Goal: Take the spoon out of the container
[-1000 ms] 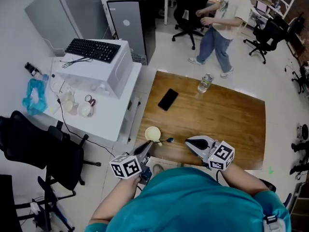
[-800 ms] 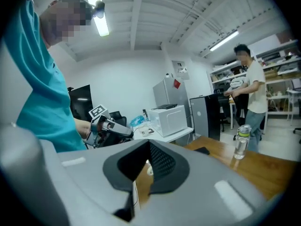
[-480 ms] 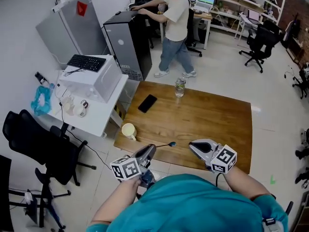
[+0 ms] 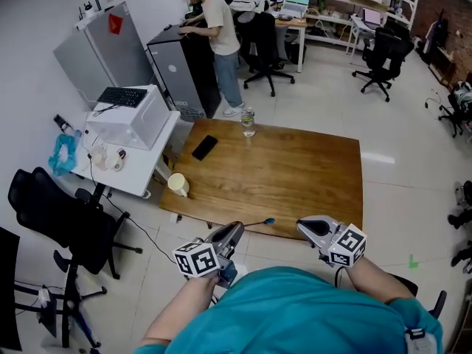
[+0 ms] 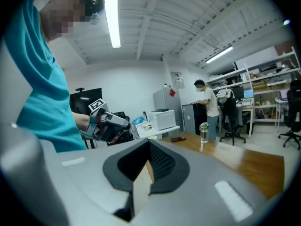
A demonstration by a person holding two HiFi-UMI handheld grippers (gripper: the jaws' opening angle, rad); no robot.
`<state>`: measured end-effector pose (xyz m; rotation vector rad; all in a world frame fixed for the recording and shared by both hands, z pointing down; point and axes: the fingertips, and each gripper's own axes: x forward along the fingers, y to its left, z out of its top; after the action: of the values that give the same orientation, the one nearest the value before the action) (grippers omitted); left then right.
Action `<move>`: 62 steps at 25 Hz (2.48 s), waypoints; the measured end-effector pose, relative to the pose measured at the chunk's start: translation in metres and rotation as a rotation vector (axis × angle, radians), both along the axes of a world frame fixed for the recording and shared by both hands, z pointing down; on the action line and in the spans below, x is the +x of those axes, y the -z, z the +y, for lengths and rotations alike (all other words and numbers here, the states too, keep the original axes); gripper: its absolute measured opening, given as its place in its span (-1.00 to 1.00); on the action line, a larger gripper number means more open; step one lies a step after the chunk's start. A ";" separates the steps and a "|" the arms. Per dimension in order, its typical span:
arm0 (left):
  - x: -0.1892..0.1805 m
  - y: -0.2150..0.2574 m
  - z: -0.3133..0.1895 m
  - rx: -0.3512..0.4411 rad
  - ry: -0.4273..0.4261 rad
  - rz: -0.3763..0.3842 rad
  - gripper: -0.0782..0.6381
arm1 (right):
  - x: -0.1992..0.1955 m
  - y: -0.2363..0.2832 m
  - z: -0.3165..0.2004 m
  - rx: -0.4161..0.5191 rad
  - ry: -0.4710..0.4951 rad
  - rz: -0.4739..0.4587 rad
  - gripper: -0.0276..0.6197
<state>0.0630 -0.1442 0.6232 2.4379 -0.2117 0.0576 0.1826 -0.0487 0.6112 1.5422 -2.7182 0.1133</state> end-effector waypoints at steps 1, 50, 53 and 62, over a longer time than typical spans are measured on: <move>-0.004 -0.003 0.009 0.000 -0.009 0.007 -0.66 | -0.002 -0.002 0.012 -0.003 -0.014 -0.002 -0.91; 0.108 0.020 0.347 0.694 -0.326 0.070 -0.66 | 0.071 -0.018 0.334 0.010 -0.337 -0.030 -0.91; 0.107 0.019 0.346 0.689 -0.329 0.061 -0.66 | 0.071 -0.021 0.333 0.006 -0.333 -0.023 -0.91; 0.105 0.006 0.342 0.709 -0.336 0.063 -0.66 | 0.072 -0.023 0.332 0.013 -0.335 -0.010 -0.91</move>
<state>0.1685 0.1980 0.6171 3.1519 0.2553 0.0614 0.2551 0.2828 0.6343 1.9909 -2.4450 0.1070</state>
